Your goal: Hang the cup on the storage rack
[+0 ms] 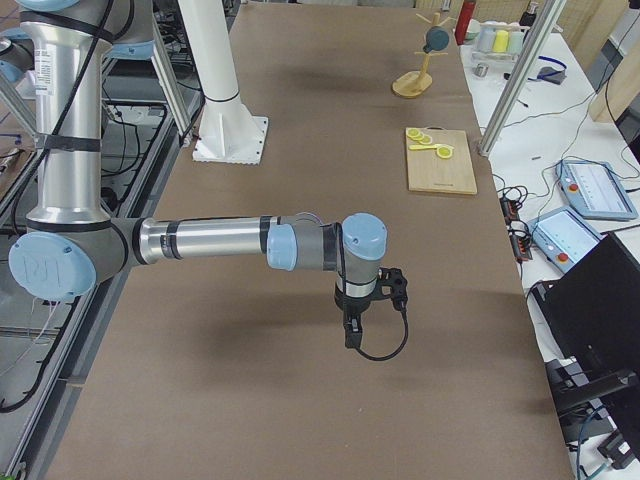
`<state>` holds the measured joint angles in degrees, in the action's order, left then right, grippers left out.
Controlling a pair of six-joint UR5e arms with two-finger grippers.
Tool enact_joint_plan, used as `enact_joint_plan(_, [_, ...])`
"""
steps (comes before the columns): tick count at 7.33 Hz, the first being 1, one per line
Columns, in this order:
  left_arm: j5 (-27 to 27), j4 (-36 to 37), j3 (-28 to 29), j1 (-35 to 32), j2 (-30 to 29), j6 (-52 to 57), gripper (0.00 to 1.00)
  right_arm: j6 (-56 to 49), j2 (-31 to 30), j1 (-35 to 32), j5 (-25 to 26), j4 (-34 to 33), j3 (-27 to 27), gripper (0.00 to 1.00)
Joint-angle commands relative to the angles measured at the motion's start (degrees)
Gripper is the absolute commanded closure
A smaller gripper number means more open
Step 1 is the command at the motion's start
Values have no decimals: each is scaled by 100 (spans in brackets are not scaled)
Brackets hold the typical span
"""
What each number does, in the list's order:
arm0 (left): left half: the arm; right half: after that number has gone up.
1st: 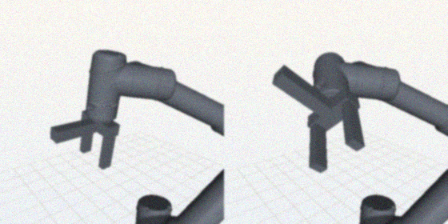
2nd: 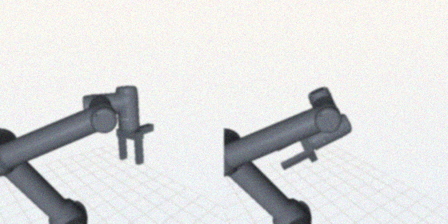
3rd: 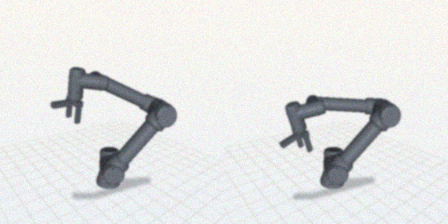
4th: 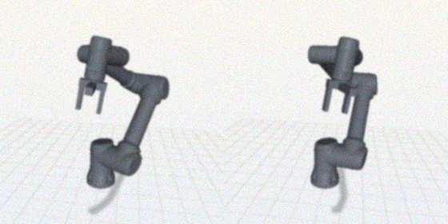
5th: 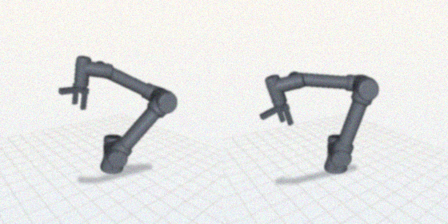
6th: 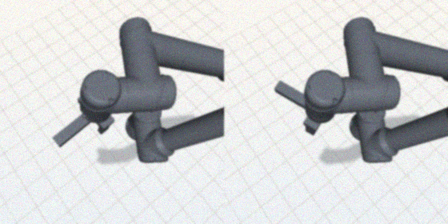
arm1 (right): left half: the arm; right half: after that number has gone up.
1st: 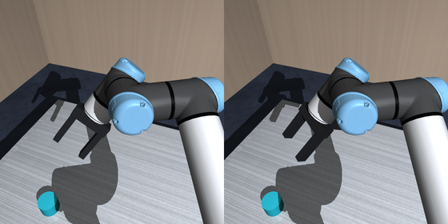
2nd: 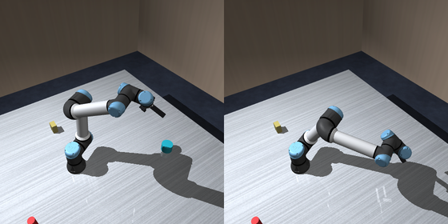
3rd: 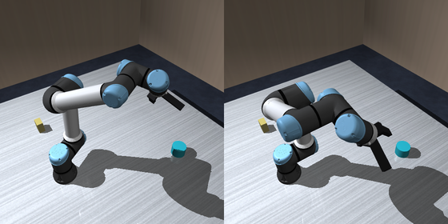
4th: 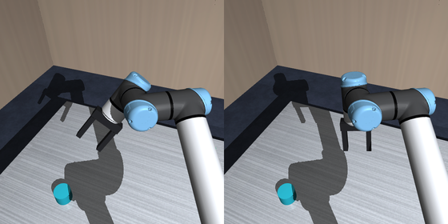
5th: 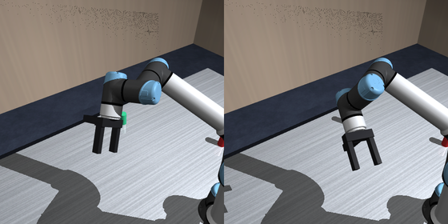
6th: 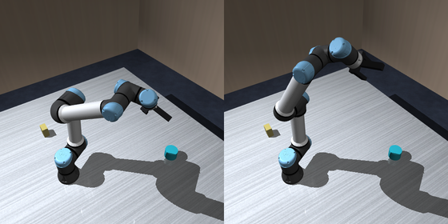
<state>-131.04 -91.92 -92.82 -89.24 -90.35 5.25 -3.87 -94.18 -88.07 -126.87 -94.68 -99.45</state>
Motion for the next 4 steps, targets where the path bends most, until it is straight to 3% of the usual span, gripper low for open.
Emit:
enact_joint_plan(1, [0, -1, 1, 3, 17, 2, 1, 0, -21, 0, -13, -7, 13, 0])
enact_joint_plan(4, [0, -1, -25, 12, 18, 11, 1, 0, -48, 0, -39, 2, 4, 0])
